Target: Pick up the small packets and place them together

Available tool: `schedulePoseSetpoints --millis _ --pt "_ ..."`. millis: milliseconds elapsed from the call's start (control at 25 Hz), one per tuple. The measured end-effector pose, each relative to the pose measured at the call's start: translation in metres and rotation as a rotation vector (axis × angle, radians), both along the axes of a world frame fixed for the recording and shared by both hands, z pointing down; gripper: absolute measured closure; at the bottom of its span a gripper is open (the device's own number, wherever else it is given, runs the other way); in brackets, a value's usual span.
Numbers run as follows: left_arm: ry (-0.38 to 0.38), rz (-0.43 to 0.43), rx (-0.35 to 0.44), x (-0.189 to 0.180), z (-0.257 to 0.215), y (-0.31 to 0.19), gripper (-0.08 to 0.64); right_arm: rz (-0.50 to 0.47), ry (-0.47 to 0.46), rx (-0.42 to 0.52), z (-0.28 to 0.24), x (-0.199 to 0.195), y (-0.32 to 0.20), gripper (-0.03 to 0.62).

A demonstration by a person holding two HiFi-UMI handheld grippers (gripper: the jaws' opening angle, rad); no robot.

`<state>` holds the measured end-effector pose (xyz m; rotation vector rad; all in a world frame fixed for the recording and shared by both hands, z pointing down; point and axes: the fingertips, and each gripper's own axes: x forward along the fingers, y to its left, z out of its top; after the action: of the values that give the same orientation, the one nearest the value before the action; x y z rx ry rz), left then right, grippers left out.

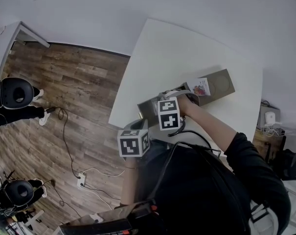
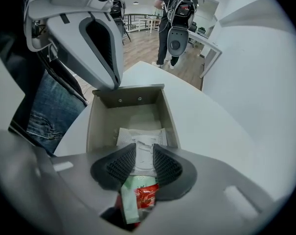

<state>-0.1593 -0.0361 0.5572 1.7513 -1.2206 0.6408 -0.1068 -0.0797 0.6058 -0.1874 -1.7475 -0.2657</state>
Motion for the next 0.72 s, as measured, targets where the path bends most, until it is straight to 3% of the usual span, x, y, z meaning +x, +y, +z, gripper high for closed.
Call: schedulePoseSetpoints --millis 400,720 --pt "0.002 -0.003 0.005 -0.001 -0.001 0.001 0.56 0.04 -0.072 0.01 -0.024 -0.001 0.0 0.538" --pt "0.0 0.004 0.005 0.0 -0.001 0.001 0.56 0.18 -0.317 0.056 -0.097 0.002 -0.014 0.538"
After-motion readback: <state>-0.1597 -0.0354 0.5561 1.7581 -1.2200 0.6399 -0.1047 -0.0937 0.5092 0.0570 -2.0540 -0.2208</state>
